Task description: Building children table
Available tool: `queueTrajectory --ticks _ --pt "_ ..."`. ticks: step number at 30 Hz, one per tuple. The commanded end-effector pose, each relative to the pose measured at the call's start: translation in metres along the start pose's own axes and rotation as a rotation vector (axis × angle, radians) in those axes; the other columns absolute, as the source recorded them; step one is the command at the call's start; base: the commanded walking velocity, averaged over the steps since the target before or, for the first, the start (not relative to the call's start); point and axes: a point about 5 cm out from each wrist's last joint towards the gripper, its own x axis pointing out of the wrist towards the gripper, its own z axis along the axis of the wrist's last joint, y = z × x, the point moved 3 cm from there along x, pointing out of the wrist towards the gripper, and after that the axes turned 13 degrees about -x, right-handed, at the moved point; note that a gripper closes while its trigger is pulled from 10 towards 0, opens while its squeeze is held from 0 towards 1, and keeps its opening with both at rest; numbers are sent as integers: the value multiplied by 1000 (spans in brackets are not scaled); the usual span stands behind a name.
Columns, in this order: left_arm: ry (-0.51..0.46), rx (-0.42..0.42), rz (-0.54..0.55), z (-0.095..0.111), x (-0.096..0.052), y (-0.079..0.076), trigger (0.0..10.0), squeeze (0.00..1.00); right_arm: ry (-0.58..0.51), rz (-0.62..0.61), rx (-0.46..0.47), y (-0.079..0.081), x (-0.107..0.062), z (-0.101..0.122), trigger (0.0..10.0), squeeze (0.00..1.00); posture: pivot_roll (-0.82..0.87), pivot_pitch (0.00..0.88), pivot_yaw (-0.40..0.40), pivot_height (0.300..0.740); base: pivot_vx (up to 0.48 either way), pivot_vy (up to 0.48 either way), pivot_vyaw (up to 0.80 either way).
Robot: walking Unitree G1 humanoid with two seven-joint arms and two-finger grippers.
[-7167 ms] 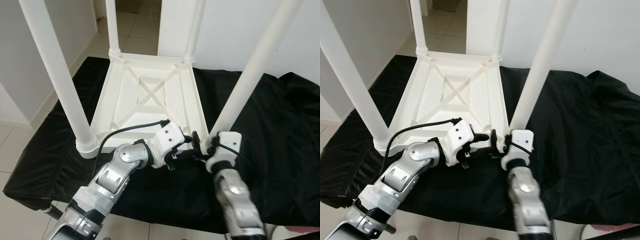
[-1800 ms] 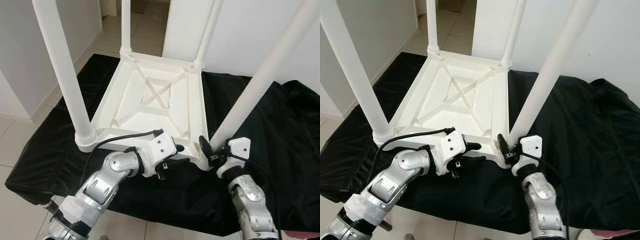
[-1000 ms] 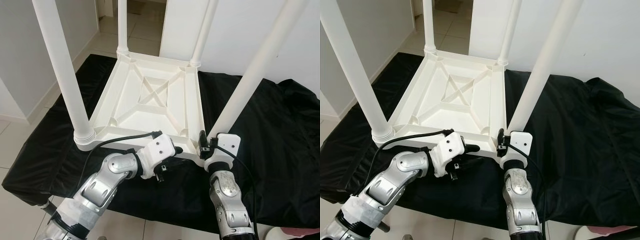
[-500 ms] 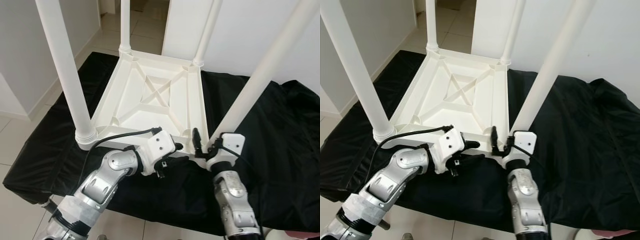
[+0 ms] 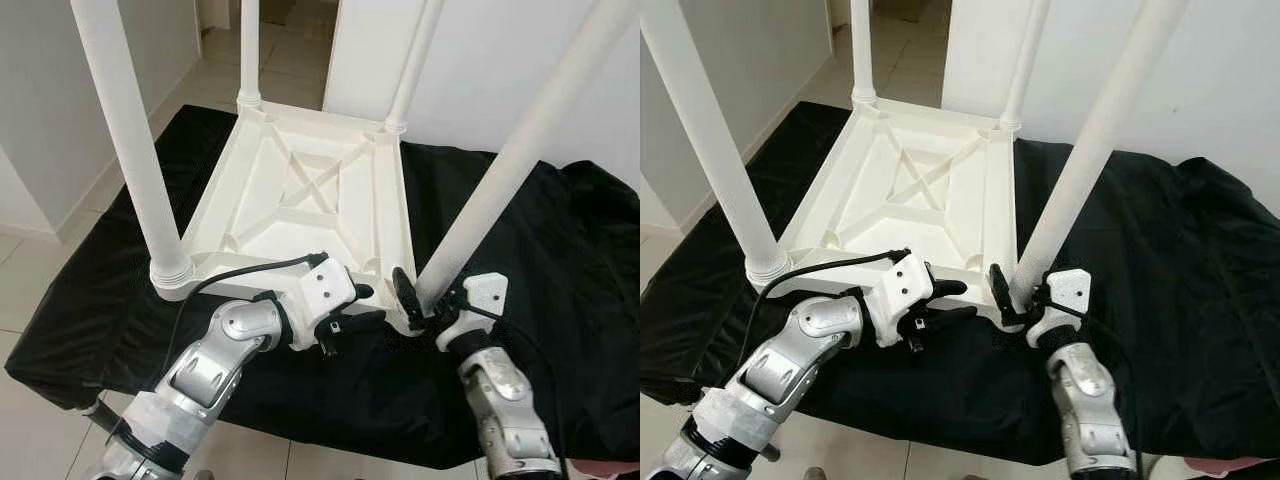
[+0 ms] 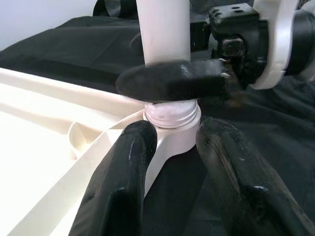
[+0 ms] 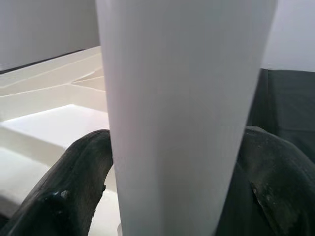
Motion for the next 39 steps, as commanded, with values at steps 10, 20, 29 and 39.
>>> queueTrajectory --ticks 10,20,29,39 --pt "10 24 5 1 0 5 10000 0 46 270 -83 -15 4 -9 10000 0 -35 0 -93 740 0 0 0" --pt "-12 42 23 6 5 10 10000 0 81 345 -82 -12 8 -23 0 0 -21 0 -105 740 0 0 0" --pt "-23 46 29 8 9 15 10000 0 80 351 -49 -6 5 -27 10000 0 -42 0 -102 740 0 0 0" --pt "-33 41 27 6 14 15 10000 0 86 175 -63 -5 5 -25 10000 0 -69 0 -111 740 0 0 0"
